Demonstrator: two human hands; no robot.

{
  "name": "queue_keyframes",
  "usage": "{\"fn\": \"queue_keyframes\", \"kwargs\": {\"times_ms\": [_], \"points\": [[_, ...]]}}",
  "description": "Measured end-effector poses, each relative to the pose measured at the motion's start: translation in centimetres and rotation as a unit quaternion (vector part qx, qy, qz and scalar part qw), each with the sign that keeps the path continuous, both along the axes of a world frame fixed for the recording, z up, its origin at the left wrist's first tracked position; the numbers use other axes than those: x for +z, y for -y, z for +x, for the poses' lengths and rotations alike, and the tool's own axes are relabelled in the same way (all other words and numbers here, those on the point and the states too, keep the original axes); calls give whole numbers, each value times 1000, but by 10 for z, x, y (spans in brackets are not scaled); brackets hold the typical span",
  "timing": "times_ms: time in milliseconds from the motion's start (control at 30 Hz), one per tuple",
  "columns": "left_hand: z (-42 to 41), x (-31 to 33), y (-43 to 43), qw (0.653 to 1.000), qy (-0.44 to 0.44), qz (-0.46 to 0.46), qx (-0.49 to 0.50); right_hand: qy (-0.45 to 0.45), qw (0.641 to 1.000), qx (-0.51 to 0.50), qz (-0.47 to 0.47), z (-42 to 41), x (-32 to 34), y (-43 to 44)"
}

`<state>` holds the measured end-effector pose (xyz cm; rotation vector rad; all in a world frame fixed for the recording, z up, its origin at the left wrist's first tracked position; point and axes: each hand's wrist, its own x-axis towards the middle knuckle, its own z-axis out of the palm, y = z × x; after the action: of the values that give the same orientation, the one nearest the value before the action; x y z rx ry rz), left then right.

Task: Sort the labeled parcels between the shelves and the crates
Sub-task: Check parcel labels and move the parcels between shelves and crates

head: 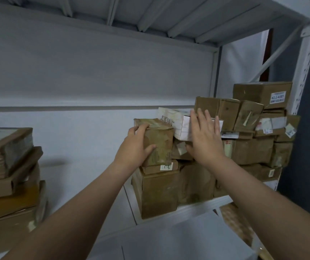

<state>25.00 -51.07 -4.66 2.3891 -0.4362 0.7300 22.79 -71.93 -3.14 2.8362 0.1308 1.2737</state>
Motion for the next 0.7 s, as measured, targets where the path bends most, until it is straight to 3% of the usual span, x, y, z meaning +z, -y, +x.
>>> {"fn": "queue_keyframes", "kwargs": {"times_ms": [267, 433, 467, 533, 633, 700], "points": [[-1, 16, 3, 993, 72, 70, 69, 121, 989, 80, -1, 14, 16, 18], [-6, 30, 10, 990, 46, 106, 83, 212, 971, 107, 17, 3, 25, 21], [-9, 34, 12, 994, 34, 81, 68, 234, 965, 121, 9, 0, 26, 21], [-21, 46, 19, 997, 30, -66, -5, 268, 950, 160, -13, -7, 25, 16], [-40, 66, 26, 946, 5, -299, -130, 301, 929, 212, -45, -14, 18, 4], [-47, 73, 25, 917, -36, -361, -165, 323, 917, 223, -66, -17, 13, -6]]}}
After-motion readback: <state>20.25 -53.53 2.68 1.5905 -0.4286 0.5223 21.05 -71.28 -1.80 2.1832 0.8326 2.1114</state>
